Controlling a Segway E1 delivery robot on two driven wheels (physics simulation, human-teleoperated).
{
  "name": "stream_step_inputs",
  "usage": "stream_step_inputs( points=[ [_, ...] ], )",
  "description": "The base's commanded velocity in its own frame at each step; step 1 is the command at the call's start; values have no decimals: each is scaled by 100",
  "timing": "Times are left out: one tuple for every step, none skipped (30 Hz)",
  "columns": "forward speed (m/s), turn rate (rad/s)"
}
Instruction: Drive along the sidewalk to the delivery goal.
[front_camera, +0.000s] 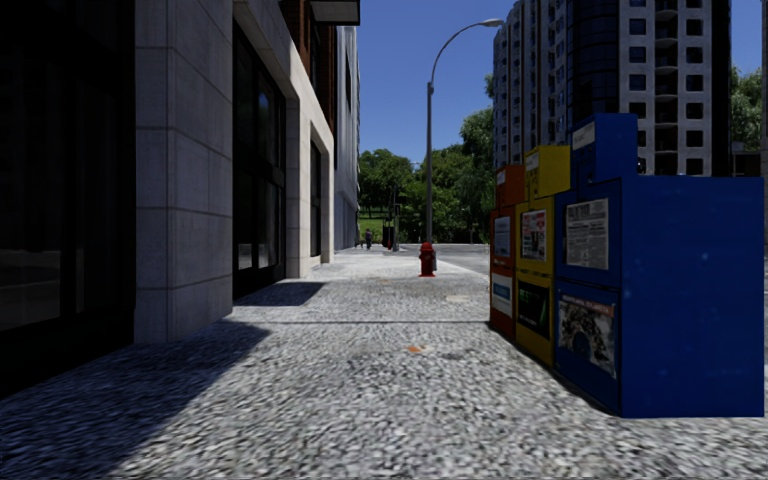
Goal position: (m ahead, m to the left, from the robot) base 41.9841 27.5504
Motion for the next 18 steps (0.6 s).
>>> stream_step_inputs(
  points=[
    [200, 0],
    [200, 0],
    [200, 0],
    [200, 0],
    [200, 0],
    [200, 0],
    [200, 0],
    [200, 0],
    [200, 0],
    [200, 0],
    [200, 0],
    [200, 0],
    [200, 0],
    [200, 0],
    [200, 0],
    [200, 0],
    [200, 0],
    [200, 0]
  ],
)
